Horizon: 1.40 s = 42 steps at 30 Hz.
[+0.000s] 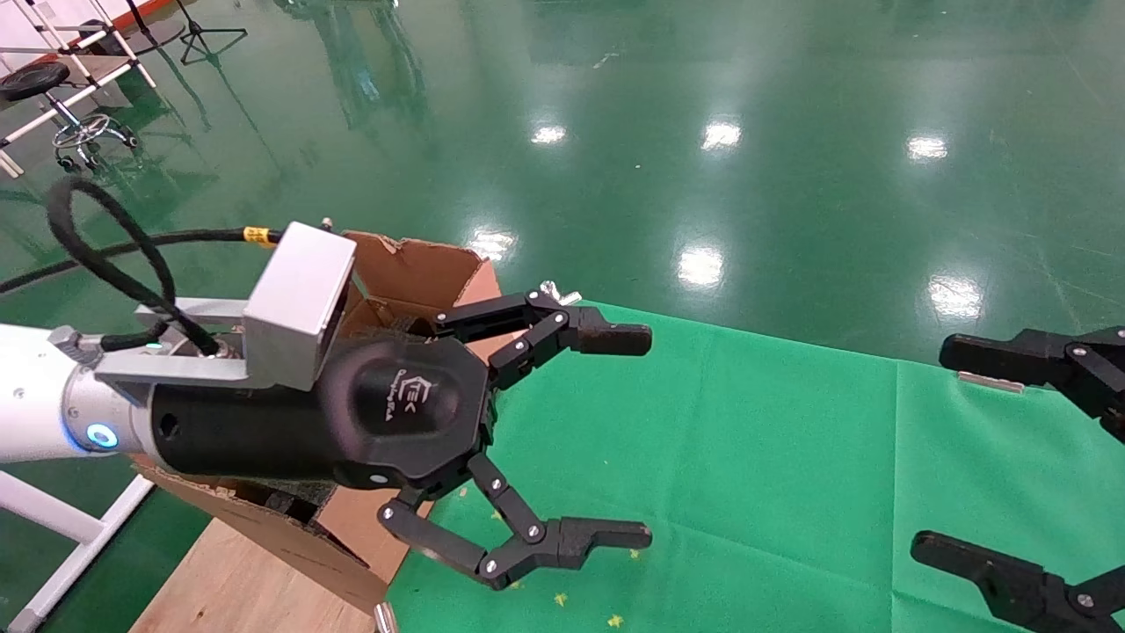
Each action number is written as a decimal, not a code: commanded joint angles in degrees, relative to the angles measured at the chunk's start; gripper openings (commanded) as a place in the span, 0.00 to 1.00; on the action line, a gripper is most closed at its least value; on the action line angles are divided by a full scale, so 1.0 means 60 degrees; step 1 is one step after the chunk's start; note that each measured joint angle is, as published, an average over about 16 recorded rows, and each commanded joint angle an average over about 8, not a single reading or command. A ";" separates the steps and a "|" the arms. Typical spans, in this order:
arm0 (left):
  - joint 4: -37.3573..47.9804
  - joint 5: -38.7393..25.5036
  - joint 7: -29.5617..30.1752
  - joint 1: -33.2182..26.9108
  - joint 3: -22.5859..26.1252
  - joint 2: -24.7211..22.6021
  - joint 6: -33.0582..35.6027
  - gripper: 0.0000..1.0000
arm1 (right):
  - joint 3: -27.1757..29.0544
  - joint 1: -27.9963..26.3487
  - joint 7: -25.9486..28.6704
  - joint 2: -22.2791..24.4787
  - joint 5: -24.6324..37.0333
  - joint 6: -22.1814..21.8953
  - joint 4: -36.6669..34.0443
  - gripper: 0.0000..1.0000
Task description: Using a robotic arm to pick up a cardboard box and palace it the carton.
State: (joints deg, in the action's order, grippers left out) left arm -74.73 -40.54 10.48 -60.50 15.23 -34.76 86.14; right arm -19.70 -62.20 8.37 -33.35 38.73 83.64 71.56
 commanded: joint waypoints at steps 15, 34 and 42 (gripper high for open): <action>0.0153 -0.0170 0.0034 -0.0136 0.0102 -0.0032 -0.0062 1.00 | 0.0000 0.0000 0.0000 0.0000 0.0000 0.0000 0.0000 1.00; 0.0191 -0.0215 0.0047 -0.0171 0.0128 -0.0043 -0.0079 1.00 | 0.0000 0.0000 0.0000 0.0000 0.0000 0.0000 0.0000 1.00; 0.0196 -0.0220 0.0048 -0.0175 0.0133 -0.0044 -0.0081 1.00 | 0.0000 0.0000 0.0000 0.0000 0.0001 0.0000 0.0000 1.00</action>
State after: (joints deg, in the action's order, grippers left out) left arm -73.55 -41.86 10.77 -61.55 16.03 -35.02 85.66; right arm -19.70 -62.20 8.37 -33.35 38.74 83.64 71.56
